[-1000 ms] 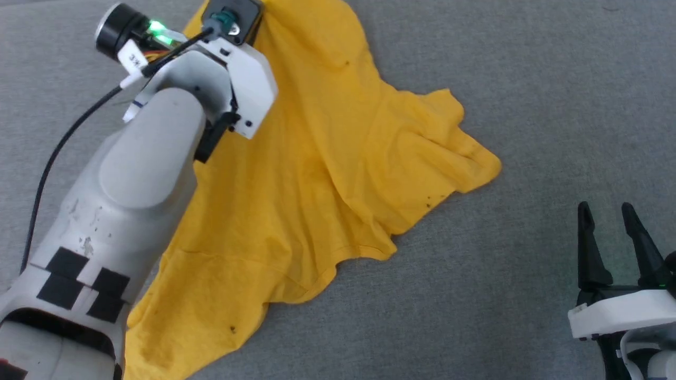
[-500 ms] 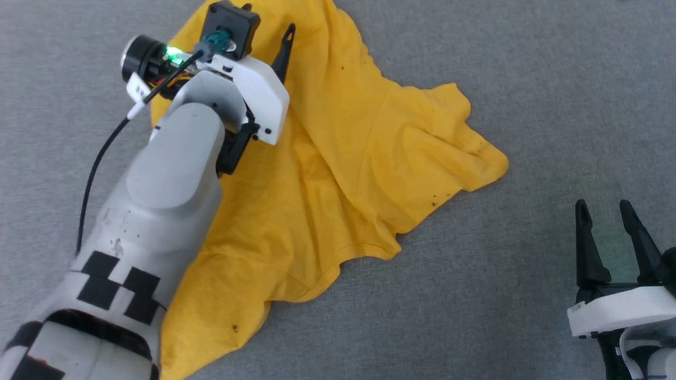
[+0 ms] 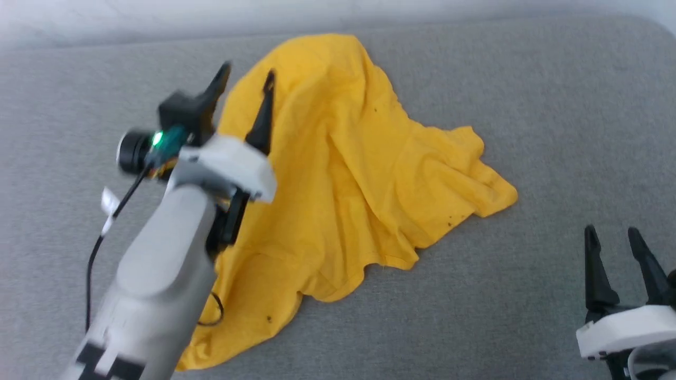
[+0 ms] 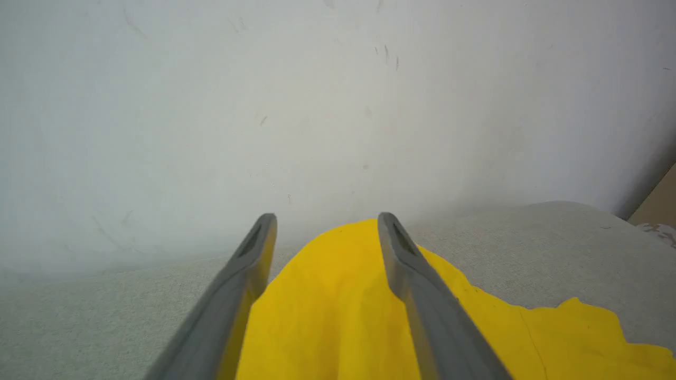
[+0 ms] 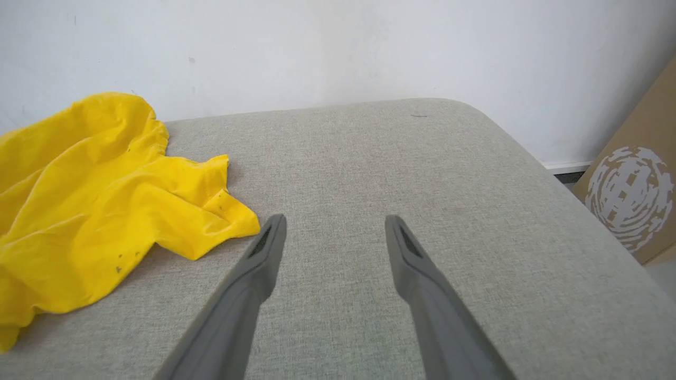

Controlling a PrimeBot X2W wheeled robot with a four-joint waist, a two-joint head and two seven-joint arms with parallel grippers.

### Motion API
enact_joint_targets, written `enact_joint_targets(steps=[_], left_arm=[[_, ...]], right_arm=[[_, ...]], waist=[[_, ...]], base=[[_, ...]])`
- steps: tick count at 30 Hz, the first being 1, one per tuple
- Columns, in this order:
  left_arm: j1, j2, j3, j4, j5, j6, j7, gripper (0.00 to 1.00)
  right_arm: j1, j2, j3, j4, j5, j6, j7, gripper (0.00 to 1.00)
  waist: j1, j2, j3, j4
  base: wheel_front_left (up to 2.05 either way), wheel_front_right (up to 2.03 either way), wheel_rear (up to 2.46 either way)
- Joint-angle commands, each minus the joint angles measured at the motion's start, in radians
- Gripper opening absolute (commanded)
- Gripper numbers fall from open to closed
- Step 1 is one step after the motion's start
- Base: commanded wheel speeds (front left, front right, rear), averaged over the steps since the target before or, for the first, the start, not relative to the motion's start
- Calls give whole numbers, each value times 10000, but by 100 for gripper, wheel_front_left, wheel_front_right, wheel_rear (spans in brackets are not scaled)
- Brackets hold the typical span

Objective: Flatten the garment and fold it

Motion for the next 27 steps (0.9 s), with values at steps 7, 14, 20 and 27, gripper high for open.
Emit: enact_joint_targets(steps=[7, 14, 20, 27], left_arm=[[2876, 1061, 686, -2466, -310, 1388, 326, 100], [5893, 1765, 1328, -5207, -798, 2773, 1154, 100], [7243, 2214, 757, -6394, -1332, 2800, 2889, 100], [7711, 2700, 299, -6538, -1960, 2639, 4655, 100]], right_arm=[[375, 22, -49, 125, 149, -7, -4, 100], [489, 22, -22, 157, 210, -7, 3, 100], [462, 22, -38, 112, 162, -7, 67, 100], [422, 22, 53, 84, 180, -7, 57, 100]], waist=[[2, 0, -1196, 1010], [2, 0, -1356, 1344], [2, 0, -1341, 1443], [2, 0, -1222, 1280]], base=[[0, 0, 0], [0, 0, 0], [0, 0, 0], [0, 0, 0]])
